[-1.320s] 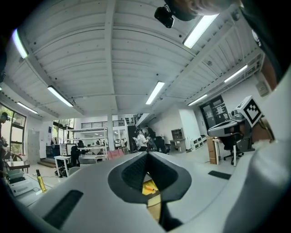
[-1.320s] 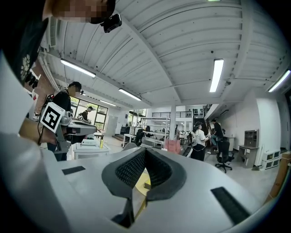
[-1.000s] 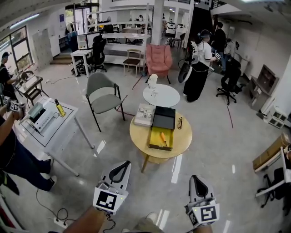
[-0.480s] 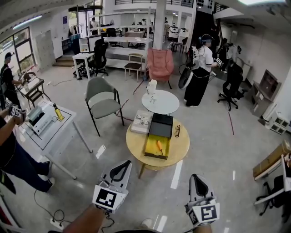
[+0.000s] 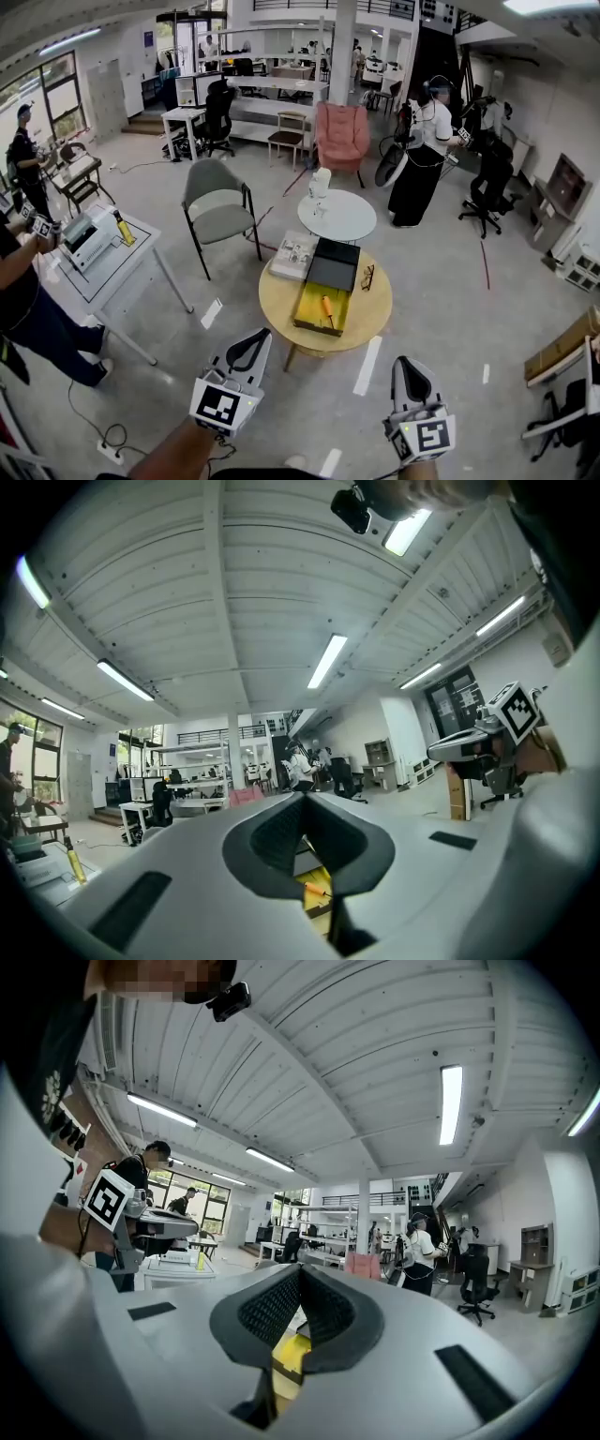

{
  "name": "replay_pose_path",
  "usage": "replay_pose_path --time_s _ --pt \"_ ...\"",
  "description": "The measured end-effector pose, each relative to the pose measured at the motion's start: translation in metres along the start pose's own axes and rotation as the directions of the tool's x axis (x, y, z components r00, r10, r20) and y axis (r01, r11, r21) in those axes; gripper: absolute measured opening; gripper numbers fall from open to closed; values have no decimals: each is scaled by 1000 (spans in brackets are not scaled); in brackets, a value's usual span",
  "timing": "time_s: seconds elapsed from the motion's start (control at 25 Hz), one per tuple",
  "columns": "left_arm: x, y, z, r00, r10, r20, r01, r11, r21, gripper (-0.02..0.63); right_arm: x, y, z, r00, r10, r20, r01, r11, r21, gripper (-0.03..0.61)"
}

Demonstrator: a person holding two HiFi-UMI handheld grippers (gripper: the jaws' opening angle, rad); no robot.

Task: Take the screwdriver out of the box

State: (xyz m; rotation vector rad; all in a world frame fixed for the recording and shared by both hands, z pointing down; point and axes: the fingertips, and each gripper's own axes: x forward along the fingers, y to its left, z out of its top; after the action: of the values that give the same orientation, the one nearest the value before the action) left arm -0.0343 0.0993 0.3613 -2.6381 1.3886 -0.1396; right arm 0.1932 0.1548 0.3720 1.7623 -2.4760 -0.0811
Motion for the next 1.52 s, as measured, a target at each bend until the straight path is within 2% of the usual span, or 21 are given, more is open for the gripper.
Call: replay_pose_path --time_s 0.2,0.36,0.56,0.72,1.12,1.52 --pt "-4 3 0 999 34 -4 -34 999 -22 12 1 -1 -2 1000 30 0 -30 1000 4 14" --pt "-7 2 0 999 48 1 -48 998 -34 12 2 -10 -3 1000 -3 8 3 1000 -16 14" --pt "-7 1 3 998 55 5 -55 998 -36 12 0 -12 0 1000 -4 8 4 1000 -20 14" --pt "0 -3 6 999 43 9 -43 999 -18 12 -2 -10 1 1000 20 -4 -20 1000 14 14" --pt "7 -4 -1 1000 17 4 -17 1000 -7 12 3 -5 -9 1000 8 -30 -8 1000 22 14" --pt "16 19 -14 1000 23 2 -23 1000 -20 12 30 -1 -12 999 9 -54 -8 1000 14 14"
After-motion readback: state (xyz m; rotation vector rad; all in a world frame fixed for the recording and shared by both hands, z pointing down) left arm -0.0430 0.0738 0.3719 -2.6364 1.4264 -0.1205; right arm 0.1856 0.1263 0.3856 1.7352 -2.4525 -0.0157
